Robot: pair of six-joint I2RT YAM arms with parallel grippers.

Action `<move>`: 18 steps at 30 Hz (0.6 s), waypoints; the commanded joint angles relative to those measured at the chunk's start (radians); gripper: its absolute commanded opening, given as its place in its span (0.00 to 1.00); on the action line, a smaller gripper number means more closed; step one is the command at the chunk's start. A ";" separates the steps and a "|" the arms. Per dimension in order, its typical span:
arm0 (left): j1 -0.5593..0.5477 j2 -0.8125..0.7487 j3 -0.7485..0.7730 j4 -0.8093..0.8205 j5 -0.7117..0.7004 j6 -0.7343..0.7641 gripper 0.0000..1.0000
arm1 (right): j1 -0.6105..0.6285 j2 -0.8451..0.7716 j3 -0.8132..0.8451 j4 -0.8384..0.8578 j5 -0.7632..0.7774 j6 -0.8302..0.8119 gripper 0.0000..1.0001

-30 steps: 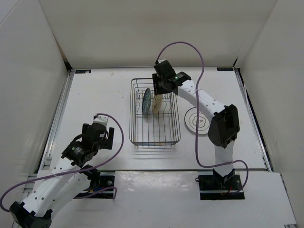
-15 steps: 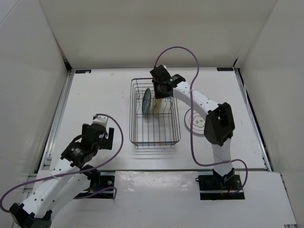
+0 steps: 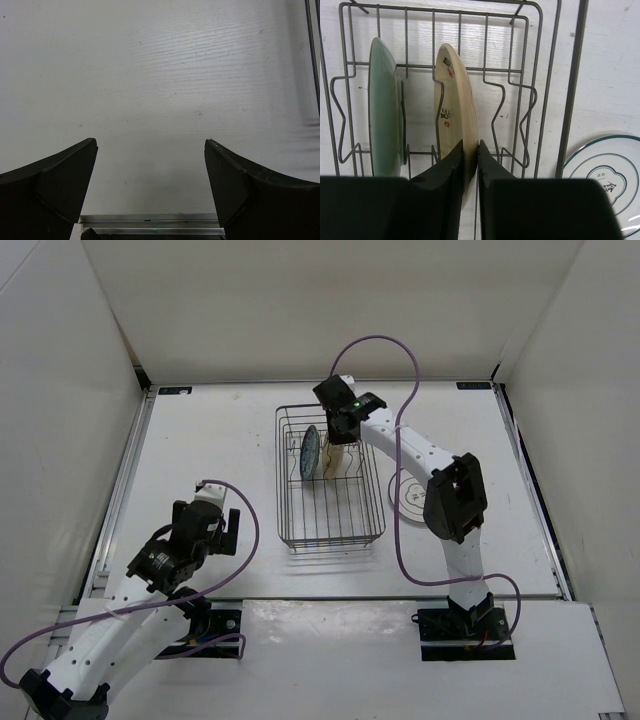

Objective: Unload the plates from the dish rack

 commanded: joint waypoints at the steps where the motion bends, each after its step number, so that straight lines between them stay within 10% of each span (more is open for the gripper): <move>1: 0.001 -0.011 -0.007 0.013 0.011 -0.002 0.99 | 0.007 -0.028 0.063 -0.002 0.020 0.028 0.14; 18: 0.001 -0.019 -0.007 0.009 0.006 0.000 0.99 | 0.008 -0.213 0.106 -0.031 0.164 0.016 0.07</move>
